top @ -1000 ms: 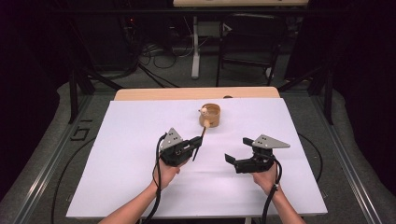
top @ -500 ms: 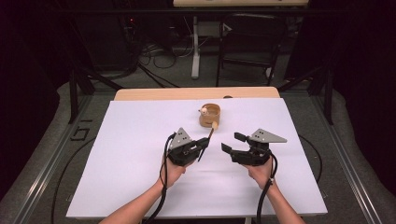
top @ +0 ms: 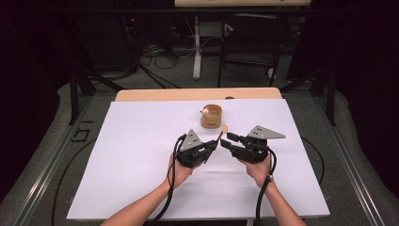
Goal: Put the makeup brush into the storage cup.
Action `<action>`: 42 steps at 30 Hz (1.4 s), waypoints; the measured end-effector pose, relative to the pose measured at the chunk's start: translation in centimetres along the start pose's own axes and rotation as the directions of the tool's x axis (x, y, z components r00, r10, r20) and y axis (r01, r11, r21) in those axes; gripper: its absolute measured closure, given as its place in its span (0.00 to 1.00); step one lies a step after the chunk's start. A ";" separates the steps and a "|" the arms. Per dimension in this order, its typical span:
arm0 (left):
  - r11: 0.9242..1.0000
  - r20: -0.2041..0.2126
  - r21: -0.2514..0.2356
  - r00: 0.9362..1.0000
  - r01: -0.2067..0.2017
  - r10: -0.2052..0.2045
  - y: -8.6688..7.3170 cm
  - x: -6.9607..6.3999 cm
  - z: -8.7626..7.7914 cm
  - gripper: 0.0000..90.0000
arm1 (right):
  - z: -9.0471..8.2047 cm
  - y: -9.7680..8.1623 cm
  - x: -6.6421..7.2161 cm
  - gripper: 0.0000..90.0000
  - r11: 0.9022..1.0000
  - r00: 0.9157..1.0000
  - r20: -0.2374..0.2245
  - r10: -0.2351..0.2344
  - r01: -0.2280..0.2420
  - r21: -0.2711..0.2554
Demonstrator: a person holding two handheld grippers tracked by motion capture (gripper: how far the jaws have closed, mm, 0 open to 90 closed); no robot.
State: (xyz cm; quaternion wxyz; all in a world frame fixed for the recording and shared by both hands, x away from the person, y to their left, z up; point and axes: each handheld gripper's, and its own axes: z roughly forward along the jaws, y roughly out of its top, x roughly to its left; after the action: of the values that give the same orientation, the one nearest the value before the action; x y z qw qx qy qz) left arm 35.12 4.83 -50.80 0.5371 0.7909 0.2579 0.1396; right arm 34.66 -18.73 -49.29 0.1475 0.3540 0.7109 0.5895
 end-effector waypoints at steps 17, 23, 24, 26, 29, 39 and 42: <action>1.000 0.006 -0.013 1.000 -0.019 0.019 0.7 -1.2 0.8 0.92 | 0.4 0.4 -0.5 0.84 0.998 0.998 -0.012 0.060 -0.060 -0.026; 1.000 0.013 -0.019 1.000 -0.020 0.020 0.8 -1.3 1.1 0.92 | 0.3 0.5 -0.4 0.90 0.997 0.998 -0.023 0.060 -0.061 -0.044; 1.000 -0.002 -0.019 1.000 -0.018 0.018 0.8 -1.4 1.1 0.92 | 0.3 0.5 -0.3 0.92 0.997 0.998 -0.030 0.056 -0.057 -0.044; 1.000 0.015 -0.021 1.000 -0.015 0.015 0.8 -1.3 1.1 0.91 | 0.3 0.6 -0.2 0.93 0.998 0.998 -0.028 0.048 -0.049 -0.038; 1.000 0.050 -0.026 0.999 0.003 -0.002 0.7 -1.0 1.0 0.88 | 0.3 0.7 -0.1 0.93 0.998 0.999 -0.027 0.039 -0.041 -0.045; 1.000 0.082 0.022 0.996 0.021 -0.022 -0.2 0.4 -0.3 0.39 | -0.2 0.9 -0.2 0.93 0.999 1.000 0.006 0.009 -0.009 -0.041; 0.999 0.077 0.035 0.997 0.017 -0.020 -0.5 0.7 -0.9 0.34 | -0.4 1.0 -0.2 0.93 0.999 1.000 0.013 0.001 0.000 -0.042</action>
State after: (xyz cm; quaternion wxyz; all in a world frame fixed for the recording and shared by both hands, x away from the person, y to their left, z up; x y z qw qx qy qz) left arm 35.14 6.04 -50.99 0.5345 0.8023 0.2464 0.0994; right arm 34.92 -19.10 -48.26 0.1594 0.3549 0.6973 0.6020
